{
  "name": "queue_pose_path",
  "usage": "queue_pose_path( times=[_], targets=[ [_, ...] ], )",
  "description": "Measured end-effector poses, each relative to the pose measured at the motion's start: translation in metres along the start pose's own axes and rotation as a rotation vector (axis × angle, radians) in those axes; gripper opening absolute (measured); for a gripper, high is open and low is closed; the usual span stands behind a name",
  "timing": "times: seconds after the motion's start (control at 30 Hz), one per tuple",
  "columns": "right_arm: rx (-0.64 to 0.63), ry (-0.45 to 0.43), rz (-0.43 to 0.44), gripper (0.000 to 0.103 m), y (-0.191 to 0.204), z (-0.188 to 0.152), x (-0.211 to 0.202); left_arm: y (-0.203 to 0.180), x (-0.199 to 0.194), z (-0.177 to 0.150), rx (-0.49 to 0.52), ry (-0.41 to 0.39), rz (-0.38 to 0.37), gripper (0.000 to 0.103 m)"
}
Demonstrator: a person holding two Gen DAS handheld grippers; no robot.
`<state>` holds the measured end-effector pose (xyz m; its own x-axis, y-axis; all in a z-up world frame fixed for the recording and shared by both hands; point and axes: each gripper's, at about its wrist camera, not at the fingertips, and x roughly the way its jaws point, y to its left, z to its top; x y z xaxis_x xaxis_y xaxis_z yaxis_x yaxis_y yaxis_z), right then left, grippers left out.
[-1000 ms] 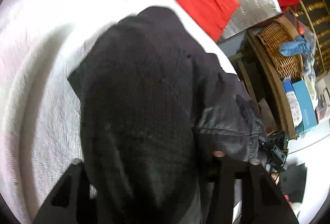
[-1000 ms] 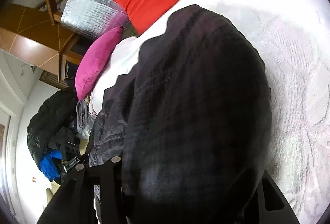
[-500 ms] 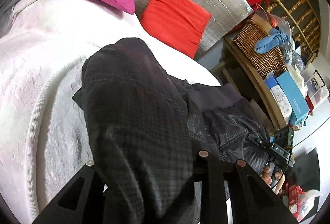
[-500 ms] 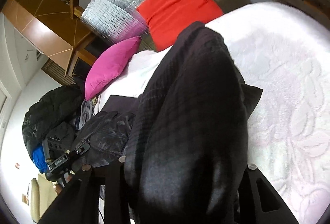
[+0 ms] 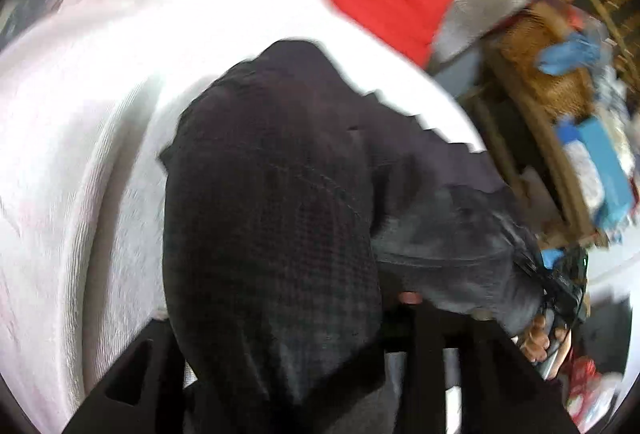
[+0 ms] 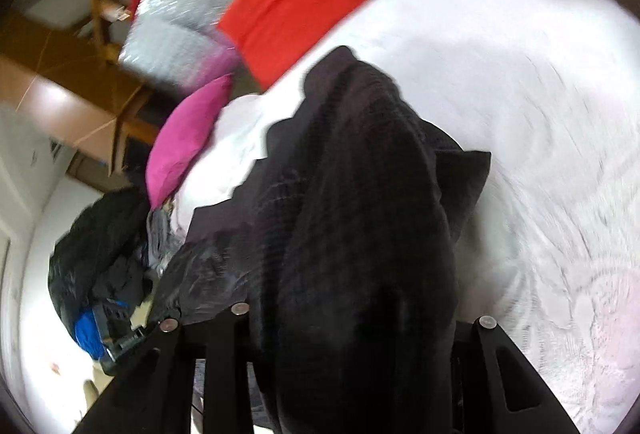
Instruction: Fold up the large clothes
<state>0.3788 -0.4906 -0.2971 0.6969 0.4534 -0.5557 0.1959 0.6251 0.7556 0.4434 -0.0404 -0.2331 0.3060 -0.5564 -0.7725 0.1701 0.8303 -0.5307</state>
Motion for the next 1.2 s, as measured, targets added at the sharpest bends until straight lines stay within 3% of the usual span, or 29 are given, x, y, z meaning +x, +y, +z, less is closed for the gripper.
queue_pose_path(
  times=[0.1, 0.23, 0.33, 0.43, 0.53, 0.67, 0.77, 0.8, 0.83, 0.9, 0.97, 1.07, 1.2],
  targets=[
    [0.075, 0.022, -0.029, 0.076, -0.028, 0.006, 0.008, 0.014, 0.02, 0.005, -0.055, 0.057, 0.074, 0.081],
    [0.127, 0.032, -0.085, 0.079, -0.036, 0.017, -0.004, 0.016, 0.011, 0.011, -0.109, 0.091, 0.089, 0.081],
    [0.103, -0.019, -0.121, 0.079, -0.033, 0.027, -0.036, 0.016, -0.022, 0.019, -0.115, -0.004, 0.09, 0.081],
    [0.068, -0.179, -0.26, 0.079, -0.028, 0.033, -0.075, 0.019, -0.048, 0.024, -0.124, -0.099, 0.076, 0.081],
    [0.088, -0.219, -0.181, 0.079, -0.019, 0.037, -0.085, 0.022, -0.059, 0.022, -0.119, -0.128, 0.094, 0.081],
    [-0.068, -0.164, -0.136, 0.079, 0.026, 0.036, -0.059, -0.005, -0.052, 0.014, -0.025, -0.126, 0.087, 0.081],
    [-0.233, -0.14, -0.22, 0.078, 0.065, 0.029, -0.033, -0.037, -0.04, 0.006, 0.142, -0.135, 0.174, 0.081],
    [-0.278, -0.129, -0.251, 0.075, 0.076, 0.025, -0.021, -0.043, -0.033, 0.007, 0.171, -0.132, 0.209, 0.081],
    [-0.296, -0.1, -0.253, 0.064, 0.082, 0.023, -0.009, -0.046, -0.024, 0.004, 0.195, -0.123, 0.237, 0.081],
    [-0.302, -0.027, -0.284, 0.054, 0.08, 0.023, 0.019, -0.049, -0.002, 0.004, 0.229, -0.094, 0.297, 0.081],
    [-0.304, -0.003, -0.351, 0.054, 0.071, 0.024, 0.037, -0.05, 0.015, 0.008, 0.261, -0.095, 0.381, 0.081],
    [-0.276, 0.015, -0.404, 0.054, 0.057, 0.032, 0.065, -0.05, 0.041, 0.013, 0.314, -0.1, 0.45, 0.082],
    [-0.28, -0.006, -0.453, 0.054, 0.051, 0.039, 0.084, -0.045, 0.063, 0.022, 0.301, -0.11, 0.438, 0.085]
  ],
)
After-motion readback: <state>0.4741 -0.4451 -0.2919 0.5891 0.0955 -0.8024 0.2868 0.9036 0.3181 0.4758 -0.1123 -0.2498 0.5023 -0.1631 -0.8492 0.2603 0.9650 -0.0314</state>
